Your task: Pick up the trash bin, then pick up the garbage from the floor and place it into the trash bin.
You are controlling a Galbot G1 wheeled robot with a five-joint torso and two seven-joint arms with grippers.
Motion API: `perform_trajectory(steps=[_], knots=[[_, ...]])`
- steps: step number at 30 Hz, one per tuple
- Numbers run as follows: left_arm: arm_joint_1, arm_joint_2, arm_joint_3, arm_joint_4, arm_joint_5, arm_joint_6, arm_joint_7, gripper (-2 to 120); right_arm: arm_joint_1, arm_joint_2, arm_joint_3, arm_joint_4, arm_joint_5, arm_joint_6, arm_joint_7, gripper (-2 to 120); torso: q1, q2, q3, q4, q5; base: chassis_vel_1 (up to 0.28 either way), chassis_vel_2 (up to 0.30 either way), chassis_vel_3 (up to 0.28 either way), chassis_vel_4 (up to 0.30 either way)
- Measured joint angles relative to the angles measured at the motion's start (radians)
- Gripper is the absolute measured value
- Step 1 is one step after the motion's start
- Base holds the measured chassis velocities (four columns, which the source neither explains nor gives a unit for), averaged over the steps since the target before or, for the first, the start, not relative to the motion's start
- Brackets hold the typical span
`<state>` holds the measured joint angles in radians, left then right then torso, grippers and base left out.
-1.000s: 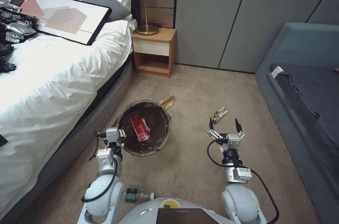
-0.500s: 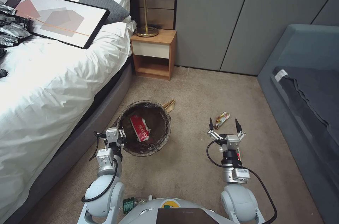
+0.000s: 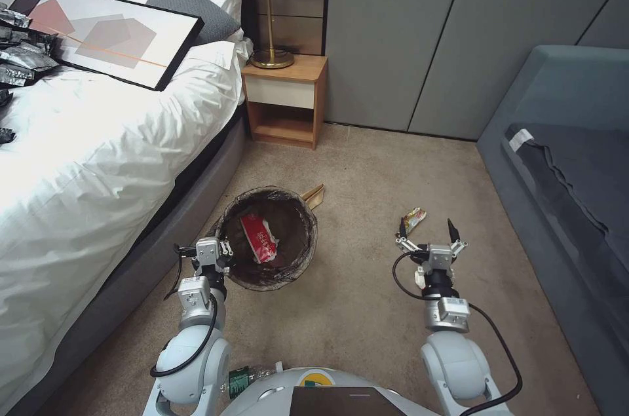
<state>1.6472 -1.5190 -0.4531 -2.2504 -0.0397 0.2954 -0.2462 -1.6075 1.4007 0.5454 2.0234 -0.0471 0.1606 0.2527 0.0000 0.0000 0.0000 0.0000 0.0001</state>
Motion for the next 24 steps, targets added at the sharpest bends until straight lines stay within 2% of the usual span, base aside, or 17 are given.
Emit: perform_trajectory(steps=[1, 2, 4, 7, 12, 13, 17, 22, 24], knots=[[0.000, 0.000, 0.000, 0.000, 0.000, 0.000, 0.000, 0, 0.000, 0.000, 0.000, 0.000, 0.000, 0.000, 0.000, 100, 0.000, 0.000, 0.000, 0.0000, 0.0000, 0.000, 0.000, 0.000, 0.000], [0.000, 0.000, 0.000, 0.000, 0.000, 0.000, 0.000, 0, 0.016, -0.018, 0.013, -0.011, 0.035, -0.069, 0.000, 100, 0.000, 0.000, 0.000, 0.0000, 0.0000, 0.000, 0.000, 0.000, 0.000], [0.000, 0.000, 0.000, 0.000, 0.000, 0.000, 0.000, 0, 0.023, -0.023, 0.016, -0.017, 0.048, -0.093, 0.000, 100, 0.000, 0.000, 0.000, 0.0000, 0.0000, 0.000, 0.000, 0.000, 0.000], [0.000, 0.000, -0.001, -0.001, 0.000, 0.000, 0.000, 0, 0.061, -0.036, 0.024, -0.060, 0.097, -0.178, -0.002, 100, 0.000, 0.000, 0.000, 0.0000, 0.0000, 0.000, 0.000, 0.000, 0.000], [0.000, 0.000, -0.002, -0.001, 0.000, 0.000, 0.000, 0, 0.100, -0.046, 0.027, -0.105, 0.126, -0.239, -0.009, 100, 0.000, 0.000, 0.000, 0.0001, 0.0000, 0.000, 0.000, 0.000, 0.000], [0.001, 0.001, -0.002, -0.001, 0.000, -0.001, 0.000, 0, 0.129, -0.054, 0.025, -0.137, 0.152, -0.297, -0.011, 100, 0.000, 0.000, 0.000, 0.0000, 0.0000, 0.000, 0.000, 0.000, 0.000], [0.002, 0.001, -0.003, -0.002, 0.000, -0.001, 0.000, 0, 0.180, -0.070, 0.020, -0.192, 0.174, -0.377, -0.020, 100, 0.000, 0.000, 0.000, 0.0000, 0.0000, 0.000, 0.000, 0.000, 0.000], [0.003, 0.001, -0.003, -0.002, 0.001, -0.001, 0.000, 0, 0.221, -0.085, 0.014, -0.258, 0.189, -0.423, -0.036, 100, 0.000, 0.000, 0.000, 0.0001, -0.0001, 0.000, 0.000, 0.000, 0.000], [0.003, 0.001, -0.002, -0.003, 0.002, -0.001, 0.000, 0, 0.256, -0.095, 0.010, -0.341, 0.189, -0.430, -0.047, 100, 0.000, 0.000, 0.000, 0.0002, 0.0000, 0.000, 0.000, 0.000, 0.000]])
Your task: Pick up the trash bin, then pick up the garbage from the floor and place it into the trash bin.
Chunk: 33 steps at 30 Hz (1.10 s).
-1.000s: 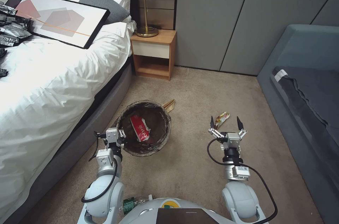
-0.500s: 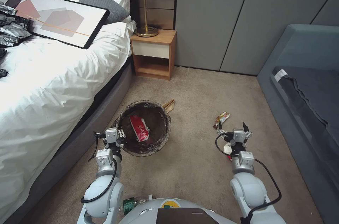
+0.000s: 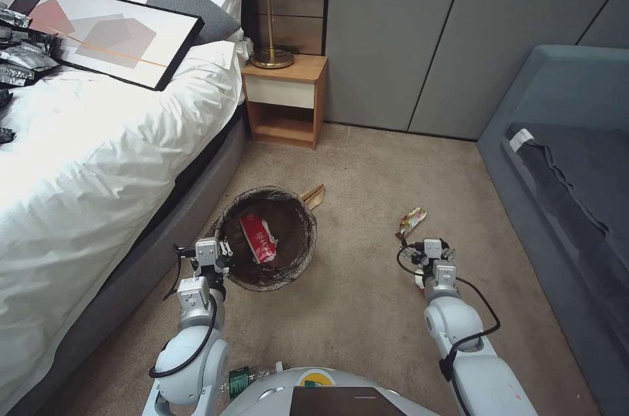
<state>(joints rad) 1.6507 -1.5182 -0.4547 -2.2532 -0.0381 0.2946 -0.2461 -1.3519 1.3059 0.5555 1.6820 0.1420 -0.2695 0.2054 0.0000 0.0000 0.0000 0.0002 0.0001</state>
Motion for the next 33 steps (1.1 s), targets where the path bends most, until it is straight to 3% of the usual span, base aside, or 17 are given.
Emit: perform_trajectory(steps=[15, 33], knots=[[0.003, 0.003, 0.004, -0.005, 0.005, 0.000, 0.000, 0, 0.163, -0.046, 0.015, -0.344, 0.019, 0.021, -0.032, 100, 0.000, 0.000, 0.000, -0.0001, -0.0001, 0.000, 0.000, 0.000, 0.000], [0.004, 0.001, 0.000, -0.006, 0.007, 0.001, -0.002, 0, 0.238, -0.031, 0.011, -0.582, 0.012, 0.064, -0.057, 100, 0.000, 0.000, 0.000, -0.0002, -0.0001, 0.000, 0.000, 0.000, 0.000]])
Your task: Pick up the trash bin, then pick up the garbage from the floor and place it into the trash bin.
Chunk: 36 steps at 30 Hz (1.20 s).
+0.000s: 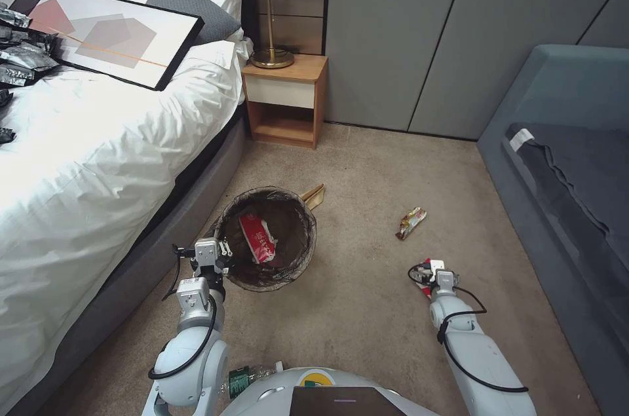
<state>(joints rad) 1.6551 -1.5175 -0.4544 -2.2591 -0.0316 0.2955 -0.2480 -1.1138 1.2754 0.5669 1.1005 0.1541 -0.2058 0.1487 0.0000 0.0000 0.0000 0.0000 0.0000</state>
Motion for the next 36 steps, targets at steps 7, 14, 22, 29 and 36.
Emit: perform_trajectory(steps=[7, 14, 22, 29, 36], knots=[[-0.001, -0.001, 0.002, 0.004, 0.002, 0.000, 0.000, 0, -0.015, 0.009, 0.005, -0.032, -0.006, 0.020, -0.002, 100, 0.000, 0.000, 0.000, 0.0001, -0.0001, 0.000, 0.000, 0.000, 0.000], [-0.002, -0.001, 0.003, 0.005, 0.002, 0.000, 0.000, 0, -0.020, 0.023, 0.008, -0.063, -0.020, 0.052, 0.001, 88, 0.000, 0.000, 0.000, -0.0005, -0.0011, 0.000, 0.000, 0.000, 0.000], [-0.003, 0.000, 0.000, 0.004, 0.001, 0.000, -0.001, 0, -0.018, 0.022, 0.009, -0.075, -0.024, 0.063, 0.001, 69, 0.000, 0.000, 0.000, 0.0008, 0.0001, 0.000, 0.000, 0.000, 0.000], [-0.004, 0.000, 0.000, 0.005, 0.000, 0.000, -0.001, 0, -0.016, 0.022, 0.009, -0.083, -0.025, 0.074, 0.003, 52, 0.000, 0.000, 0.000, 0.0007, 0.0006, 0.000, 0.000, 0.000, 0.000], [-0.003, 0.001, -0.001, 0.005, 0.000, 0.000, -0.001, 0, -0.016, 0.022, 0.010, -0.093, -0.031, 0.087, 0.007, 37, 0.000, 0.000, 0.000, 0.0001, -0.0002, 0.000, 0.000, 0.000, 0.000]])
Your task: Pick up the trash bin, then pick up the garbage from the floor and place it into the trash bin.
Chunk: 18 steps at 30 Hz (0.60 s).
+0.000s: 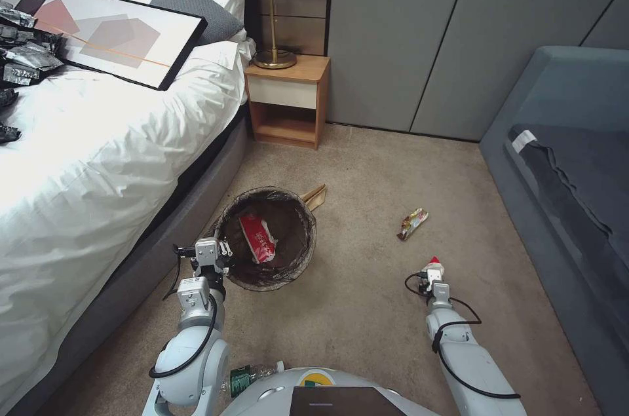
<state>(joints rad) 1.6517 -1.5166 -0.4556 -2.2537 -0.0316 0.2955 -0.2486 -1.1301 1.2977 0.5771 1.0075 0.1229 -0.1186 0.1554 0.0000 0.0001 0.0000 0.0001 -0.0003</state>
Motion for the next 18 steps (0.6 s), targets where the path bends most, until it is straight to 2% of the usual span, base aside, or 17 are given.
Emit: perform_trajectory(steps=[10, 16, 18], knots=[[0.001, -0.001, 0.002, -0.001, 0.002, 0.000, 0.001, 0, -0.001, -0.003, 0.000, 0.006, 0.000, 0.013, 0.011, 10, 0.000, 0.000, 0.000, -0.0004, 0.0003, 0.000, 0.000, 0.000, 0.000], [0.000, -0.001, 0.002, -0.001, 0.003, 0.000, 0.001, 0, -0.008, -0.003, -0.001, 0.019, -0.003, 0.015, 0.014, 0, 0.000, 0.000, 0.000, 0.0000, 0.0006, 0.000, 0.000, 0.000, 0.000], [-0.001, 0.000, 0.003, 0.000, 0.003, 0.000, 0.001, 0, -0.014, -0.003, -0.001, 0.029, -0.004, 0.016, 0.014, 0, 0.000, 0.000, 0.000, 0.0000, 0.0006, 0.000, 0.000, 0.000, 0.000]])
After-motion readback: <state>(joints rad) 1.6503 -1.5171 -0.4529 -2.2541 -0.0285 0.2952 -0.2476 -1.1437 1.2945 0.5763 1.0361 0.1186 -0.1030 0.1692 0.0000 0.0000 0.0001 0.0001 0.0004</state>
